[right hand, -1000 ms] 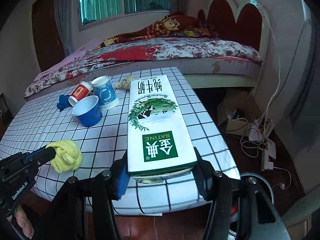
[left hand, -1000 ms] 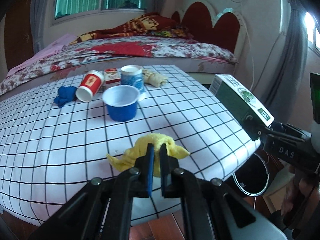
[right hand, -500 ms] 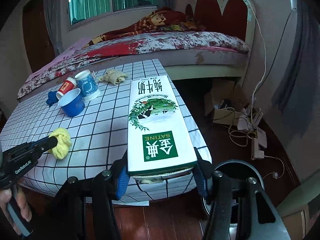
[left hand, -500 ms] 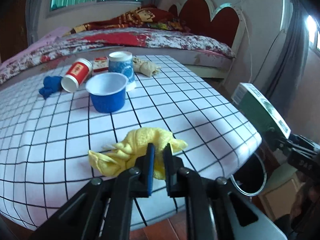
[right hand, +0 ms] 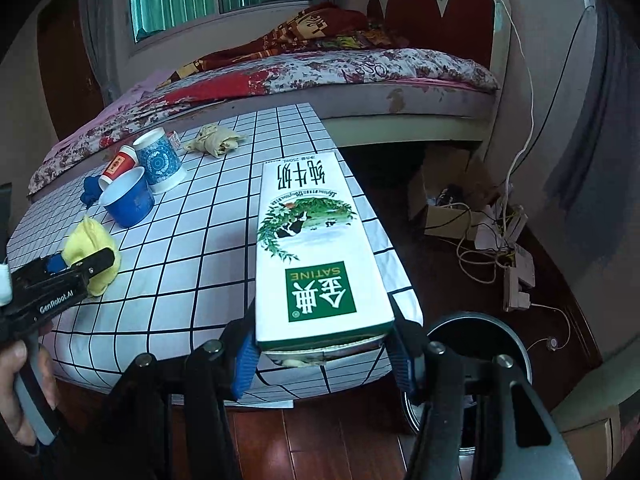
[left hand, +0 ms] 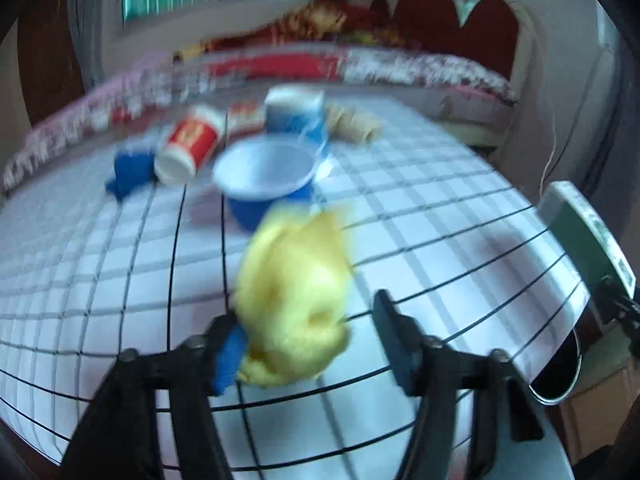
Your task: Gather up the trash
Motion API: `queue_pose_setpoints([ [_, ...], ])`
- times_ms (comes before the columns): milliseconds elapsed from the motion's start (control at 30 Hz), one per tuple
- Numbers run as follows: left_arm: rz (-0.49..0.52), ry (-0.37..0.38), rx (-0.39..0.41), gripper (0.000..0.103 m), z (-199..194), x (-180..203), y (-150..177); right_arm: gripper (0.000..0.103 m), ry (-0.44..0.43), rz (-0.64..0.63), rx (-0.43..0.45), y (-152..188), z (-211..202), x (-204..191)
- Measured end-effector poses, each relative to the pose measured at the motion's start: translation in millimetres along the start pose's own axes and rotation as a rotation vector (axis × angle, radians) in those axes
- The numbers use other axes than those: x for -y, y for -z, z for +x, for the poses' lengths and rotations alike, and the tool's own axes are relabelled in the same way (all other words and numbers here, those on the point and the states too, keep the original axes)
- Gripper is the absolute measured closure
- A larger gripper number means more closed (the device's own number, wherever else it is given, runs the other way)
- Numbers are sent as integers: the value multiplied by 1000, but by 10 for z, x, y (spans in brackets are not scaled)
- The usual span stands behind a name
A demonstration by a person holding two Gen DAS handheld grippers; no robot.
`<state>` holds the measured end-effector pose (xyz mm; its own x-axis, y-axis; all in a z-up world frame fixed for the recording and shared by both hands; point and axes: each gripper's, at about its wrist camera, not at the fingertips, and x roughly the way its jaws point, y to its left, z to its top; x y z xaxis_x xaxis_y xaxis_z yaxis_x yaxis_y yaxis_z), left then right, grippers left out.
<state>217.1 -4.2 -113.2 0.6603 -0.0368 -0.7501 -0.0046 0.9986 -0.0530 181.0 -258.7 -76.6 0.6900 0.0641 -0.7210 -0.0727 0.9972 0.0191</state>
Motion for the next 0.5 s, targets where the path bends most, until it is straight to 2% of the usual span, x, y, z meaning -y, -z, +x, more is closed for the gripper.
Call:
queue_pose_setpoints([
  [33,-17,32,-12,62,46,-74,26,46,-2,0,0,-4,3,-10],
  [100,-12,42,8,72,11,-96,41,46,-3,-4,-2,-5,13,-32],
  [167,-13,73,31,74,-99,-76,49,46,-5,-8,-5,0,16,-61],
  [333,19,127,86,75,-340,146,71,46,3,-1,-1,2,-24,-52],
  [500,39,174,102,75,-454,343,83,46,14,3,24,5,-154,-1],
])
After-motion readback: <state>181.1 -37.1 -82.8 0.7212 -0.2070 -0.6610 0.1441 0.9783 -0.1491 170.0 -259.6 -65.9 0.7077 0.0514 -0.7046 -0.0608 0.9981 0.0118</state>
